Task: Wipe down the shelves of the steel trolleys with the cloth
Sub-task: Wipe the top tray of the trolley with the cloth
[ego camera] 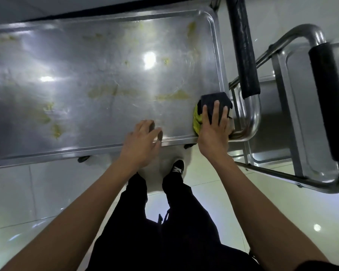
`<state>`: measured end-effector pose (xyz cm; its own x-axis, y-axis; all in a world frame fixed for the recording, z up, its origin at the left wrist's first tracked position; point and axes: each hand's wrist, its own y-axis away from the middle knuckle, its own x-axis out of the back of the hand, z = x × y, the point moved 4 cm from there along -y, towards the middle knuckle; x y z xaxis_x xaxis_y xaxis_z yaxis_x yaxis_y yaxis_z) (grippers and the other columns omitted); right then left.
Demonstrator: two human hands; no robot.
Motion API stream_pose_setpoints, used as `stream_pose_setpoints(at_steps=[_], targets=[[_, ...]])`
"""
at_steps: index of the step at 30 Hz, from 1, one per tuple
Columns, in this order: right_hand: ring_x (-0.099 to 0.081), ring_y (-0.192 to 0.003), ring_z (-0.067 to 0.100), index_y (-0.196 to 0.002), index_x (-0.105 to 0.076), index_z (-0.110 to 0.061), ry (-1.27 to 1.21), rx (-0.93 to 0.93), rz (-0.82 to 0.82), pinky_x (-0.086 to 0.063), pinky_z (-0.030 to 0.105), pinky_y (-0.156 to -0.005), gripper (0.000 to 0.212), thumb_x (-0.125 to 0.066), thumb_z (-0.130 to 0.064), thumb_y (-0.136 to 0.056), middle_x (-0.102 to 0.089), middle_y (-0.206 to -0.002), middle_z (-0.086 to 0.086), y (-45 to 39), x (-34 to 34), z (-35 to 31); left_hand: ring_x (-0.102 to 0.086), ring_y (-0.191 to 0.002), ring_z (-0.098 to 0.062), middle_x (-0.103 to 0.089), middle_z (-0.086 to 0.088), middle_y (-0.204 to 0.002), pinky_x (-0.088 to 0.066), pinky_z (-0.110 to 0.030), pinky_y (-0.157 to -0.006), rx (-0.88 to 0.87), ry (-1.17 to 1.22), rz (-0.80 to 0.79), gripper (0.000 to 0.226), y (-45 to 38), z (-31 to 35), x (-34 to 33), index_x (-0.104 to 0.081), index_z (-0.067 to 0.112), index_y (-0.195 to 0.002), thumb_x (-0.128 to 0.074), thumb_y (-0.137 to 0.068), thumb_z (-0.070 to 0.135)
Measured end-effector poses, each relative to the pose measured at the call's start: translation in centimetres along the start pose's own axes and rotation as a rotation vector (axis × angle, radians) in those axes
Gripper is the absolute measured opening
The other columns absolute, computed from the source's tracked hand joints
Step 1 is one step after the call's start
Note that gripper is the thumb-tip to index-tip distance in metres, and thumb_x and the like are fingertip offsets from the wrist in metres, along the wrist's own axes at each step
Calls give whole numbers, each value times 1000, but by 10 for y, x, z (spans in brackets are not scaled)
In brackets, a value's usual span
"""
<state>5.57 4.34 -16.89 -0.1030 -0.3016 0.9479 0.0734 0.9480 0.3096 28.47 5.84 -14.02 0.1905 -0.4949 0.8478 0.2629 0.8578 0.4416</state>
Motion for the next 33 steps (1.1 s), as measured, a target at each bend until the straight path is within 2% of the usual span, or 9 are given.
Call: stream_pose_setpoints(at_steps=[4, 8, 11, 16, 21, 24, 28, 33], targets=[[14, -149, 43, -158, -6, -18, -45, 46, 16, -3, 59, -120, 84, -51, -13, -87, 14, -164, 13, -15, 4, -35, -35, -135, -32, -42, -9, -146, -40, -54, -102, 131, -2, 134, 40, 16, -59, 19, -59, 18, -130, -59, -93, 31], [9, -149, 44, -158, -11, -16, -55, 125, 30, -10, 60, -119, 74, -49, -15, -95, 8, -165, 15, -28, 1, -96, -34, -136, -34, -43, -11, -144, -38, -54, -103, 171, 2, 139, 38, 27, -111, 28, -61, 16, -129, -58, -94, 30], [4, -150, 42, -158, -13, -18, -50, 179, 57, -16, 58, -118, 73, -53, -18, -96, 4, -165, 14, -31, -6, -150, -31, -142, -34, -41, -10, -149, -37, -54, -103, 83, -25, 109, 39, 30, -132, 24, -58, 19, -133, -55, -95, 30], [10, -150, 41, -158, -7, -23, -7, 347, -12, -13, 58, -118, 76, -52, -25, -97, 11, -165, 11, -43, -18, -243, -36, -141, -30, -40, -6, -153, -35, -51, -105, -40, -61, 113, 43, 31, -157, 20, -53, 24, -139, -44, -97, 32], [8, -151, 39, -158, -8, -28, 47, 515, -72, -14, 56, -118, 67, -42, -30, -100, 9, -166, 9, -61, -17, -307, -21, -150, -24, -26, -2, -163, -31, -52, -106, -96, -149, 61, 48, 36, -182, 17, -44, 26, -146, -39, -100, 36], [9, -151, 37, -158, -8, -28, 38, 524, -69, -15, 54, -119, 67, -43, -28, -100, 8, -166, 8, -62, -16, -317, -14, -153, -23, -18, -2, -166, -30, -51, -108, -99, -140, 49, 51, 41, -191, 19, -38, 26, -150, -34, -101, 36], [7, -152, 35, -158, -11, -25, 1, 491, -39, -18, 52, -120, 74, -51, -24, -96, 5, -166, 7, -57, -13, -311, -18, -152, -22, -23, -1, -164, -30, -51, -110, -77, -108, 72, 49, 40, -188, 25, -43, 26, -148, -36, -101, 36], [8, -152, 33, -158, -12, -25, -53, 380, -22, -18, 52, -120, 60, -35, -32, -103, 6, -166, 5, -64, -7, -270, -30, -144, -25, -38, -2, -154, -28, -54, -111, -37, -106, 103, 38, 33, -175, 29, -55, 26, -134, -41, -99, 34]])
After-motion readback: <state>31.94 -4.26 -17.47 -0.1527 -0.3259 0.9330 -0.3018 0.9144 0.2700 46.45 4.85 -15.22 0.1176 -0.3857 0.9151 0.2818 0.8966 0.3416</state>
